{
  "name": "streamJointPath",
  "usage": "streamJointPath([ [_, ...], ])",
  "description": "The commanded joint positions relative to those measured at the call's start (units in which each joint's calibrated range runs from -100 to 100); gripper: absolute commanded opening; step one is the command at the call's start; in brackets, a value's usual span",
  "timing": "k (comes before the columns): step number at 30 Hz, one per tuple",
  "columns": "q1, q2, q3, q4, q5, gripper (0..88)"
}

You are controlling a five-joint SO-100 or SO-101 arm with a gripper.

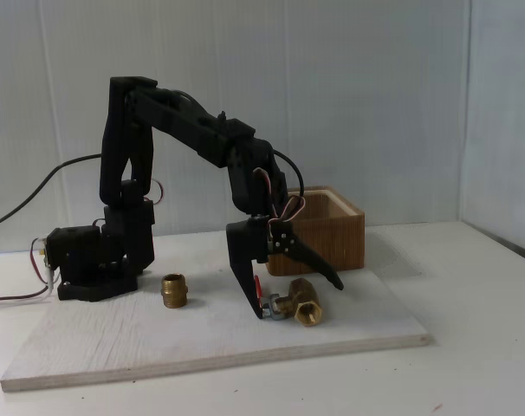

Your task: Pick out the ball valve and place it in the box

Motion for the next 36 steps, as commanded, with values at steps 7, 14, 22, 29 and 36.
streamJointPath([
  [7, -0.2, 0.7, -6.6, 3.2, -0.6, 46.3],
  [14, -0.3, 0.3, -5.6, 3.4, -0.6, 46.3],
  [22, -1.1, 0.0, -5.9, 7.3, -0.7, 46.3],
  [29, -1.1, 0.1, -6.5, 7.3, -0.7, 46.3],
  [36, -1.1, 0.2, -6.5, 7.1, -0.6, 46.3],
])
